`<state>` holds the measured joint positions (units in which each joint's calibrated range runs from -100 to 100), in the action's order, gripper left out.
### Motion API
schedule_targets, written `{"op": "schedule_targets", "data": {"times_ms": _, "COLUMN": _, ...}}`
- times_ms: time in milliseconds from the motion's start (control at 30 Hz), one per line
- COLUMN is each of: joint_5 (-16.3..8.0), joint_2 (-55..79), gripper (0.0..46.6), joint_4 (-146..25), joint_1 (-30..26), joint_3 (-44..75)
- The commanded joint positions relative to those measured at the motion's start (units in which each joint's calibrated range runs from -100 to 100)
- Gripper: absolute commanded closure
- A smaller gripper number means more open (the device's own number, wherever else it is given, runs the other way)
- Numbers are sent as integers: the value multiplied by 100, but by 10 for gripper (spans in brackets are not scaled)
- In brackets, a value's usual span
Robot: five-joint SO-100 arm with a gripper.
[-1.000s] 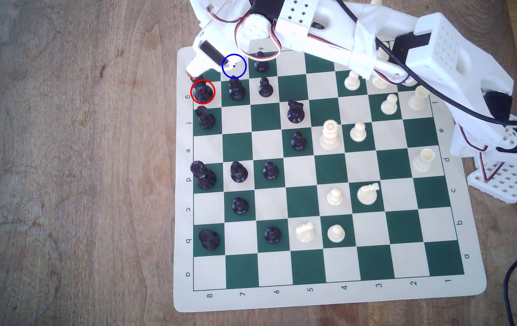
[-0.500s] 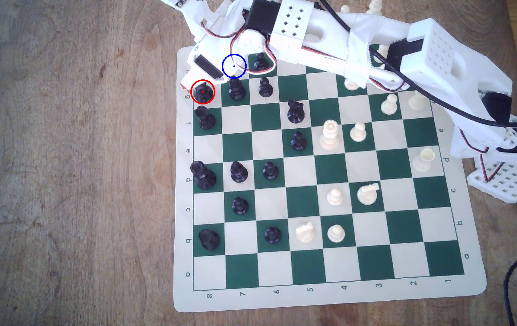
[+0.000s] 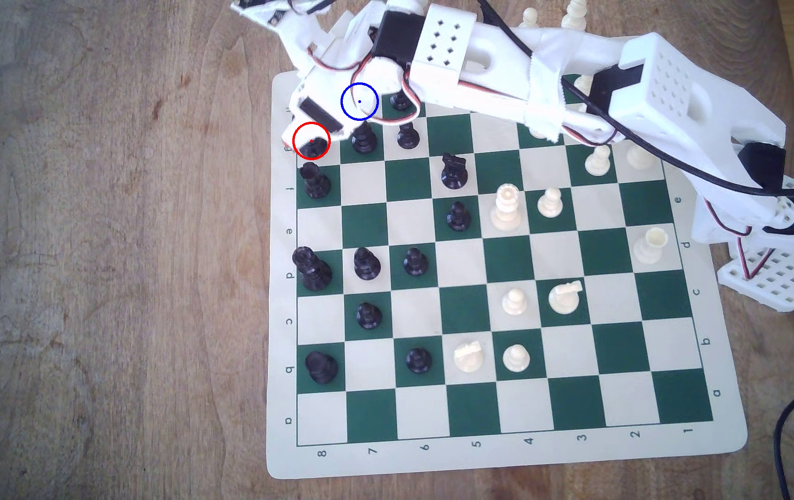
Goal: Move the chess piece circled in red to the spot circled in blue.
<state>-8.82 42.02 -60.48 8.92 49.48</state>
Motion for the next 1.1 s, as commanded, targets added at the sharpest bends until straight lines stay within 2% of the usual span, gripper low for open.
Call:
{"op": "schedule_targets", "data": {"times_ms": 0, "joint_5": -20, "joint_2": -229, "gripper": 291, "joint_4": 151, "joint_1": -36, "joint_3": 483}}
{"op": "schedule_targets", "data": {"times_ms": 767, "joint_5": 24, "joint_2": -110, "gripper": 293, "joint_4": 233, "joint_1": 50, "joint_3": 437}}
{"op": "schedule_targets", "data": {"times_ms": 833, "joint_5": 24, "joint_2": -110, "gripper": 304, "joint_4": 241, "joint_1": 50, "joint_3": 437}}
{"op": "schedule_targets", "data": {"times_ms": 1033, "joint_5": 49, "joint_2": -93, "gripper": 417, "joint_4": 298, "joint_1": 42, "joint_3": 437}}
{"op": "schedule_targets", "data": {"times_ms": 1067, "joint_5": 54, "joint_2": -93, "gripper": 422, "joint_4": 298, "joint_1": 42, "joint_3": 437}}
